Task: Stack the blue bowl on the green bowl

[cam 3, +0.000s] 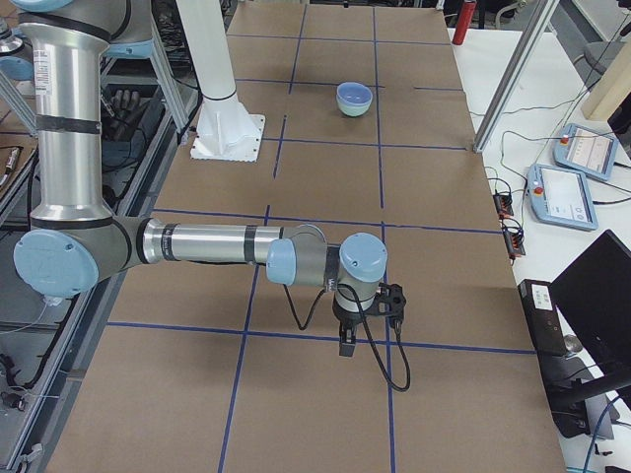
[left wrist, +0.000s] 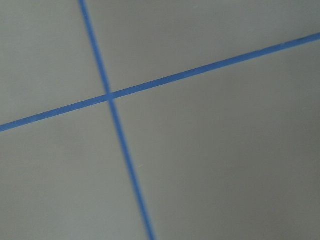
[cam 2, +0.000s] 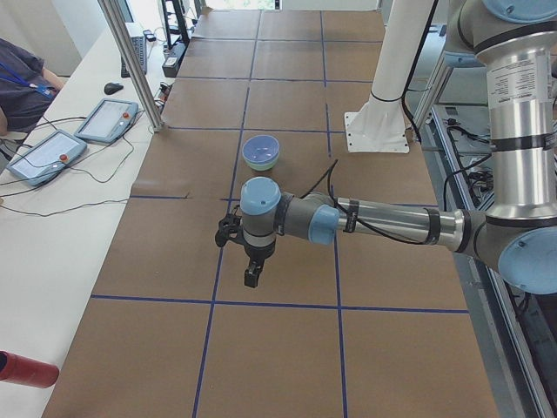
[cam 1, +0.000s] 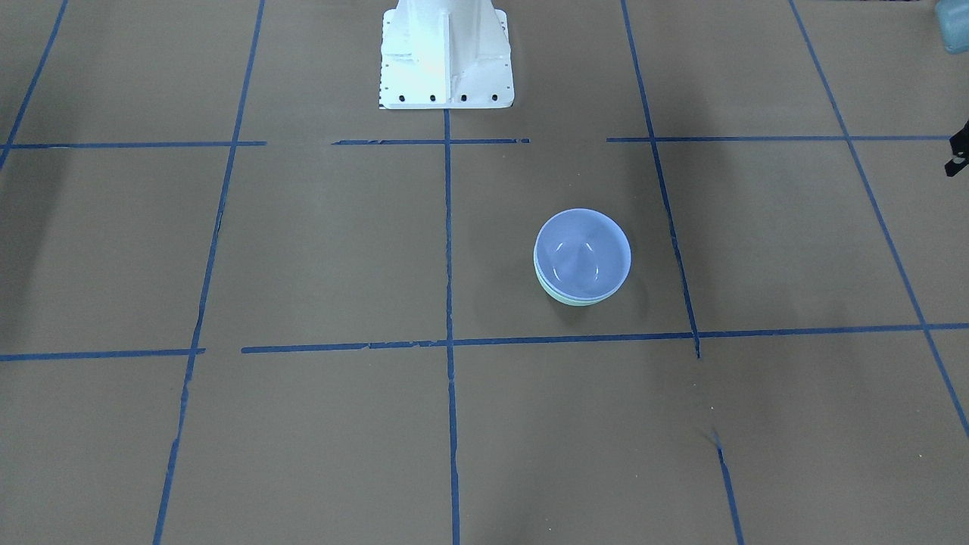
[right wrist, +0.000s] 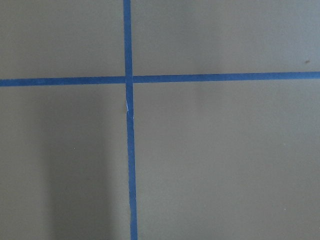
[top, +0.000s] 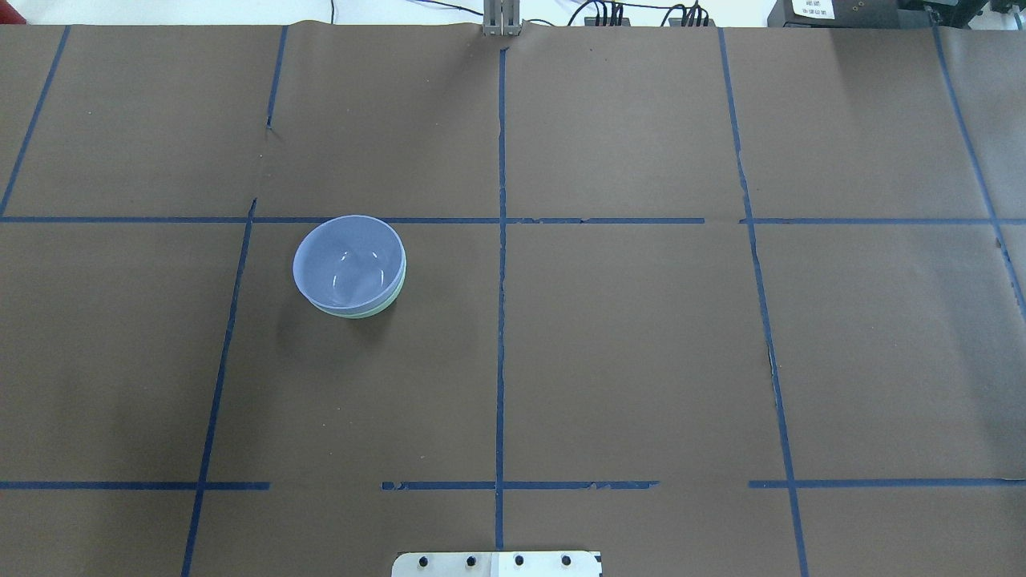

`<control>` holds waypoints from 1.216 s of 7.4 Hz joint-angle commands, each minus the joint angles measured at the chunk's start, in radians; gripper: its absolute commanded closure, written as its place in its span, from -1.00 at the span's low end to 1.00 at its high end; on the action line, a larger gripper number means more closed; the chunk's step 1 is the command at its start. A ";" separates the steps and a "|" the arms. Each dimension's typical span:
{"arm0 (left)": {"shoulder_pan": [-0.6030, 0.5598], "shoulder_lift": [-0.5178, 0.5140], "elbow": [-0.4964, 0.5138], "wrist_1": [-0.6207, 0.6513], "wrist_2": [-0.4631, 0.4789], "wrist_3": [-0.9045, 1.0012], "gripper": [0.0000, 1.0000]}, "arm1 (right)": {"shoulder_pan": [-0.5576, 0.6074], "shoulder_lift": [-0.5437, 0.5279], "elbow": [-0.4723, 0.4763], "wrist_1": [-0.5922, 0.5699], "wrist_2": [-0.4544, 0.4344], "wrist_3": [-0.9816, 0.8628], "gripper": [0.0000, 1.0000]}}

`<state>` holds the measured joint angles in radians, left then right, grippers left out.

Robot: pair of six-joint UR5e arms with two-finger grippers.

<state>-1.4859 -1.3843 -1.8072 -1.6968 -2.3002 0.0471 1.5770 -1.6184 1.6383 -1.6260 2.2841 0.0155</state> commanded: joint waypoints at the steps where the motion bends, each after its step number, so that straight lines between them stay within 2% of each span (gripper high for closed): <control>1: -0.083 0.040 0.039 0.000 -0.068 0.031 -1.00 | 0.000 0.000 0.000 0.000 0.000 0.001 -1.00; 9: -0.085 0.041 0.057 -0.007 -0.059 0.027 -1.00 | 0.000 0.000 0.000 0.000 0.000 0.000 -1.00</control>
<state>-1.5707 -1.3433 -1.7510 -1.7042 -2.3571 0.0740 1.5771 -1.6184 1.6383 -1.6260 2.2841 0.0159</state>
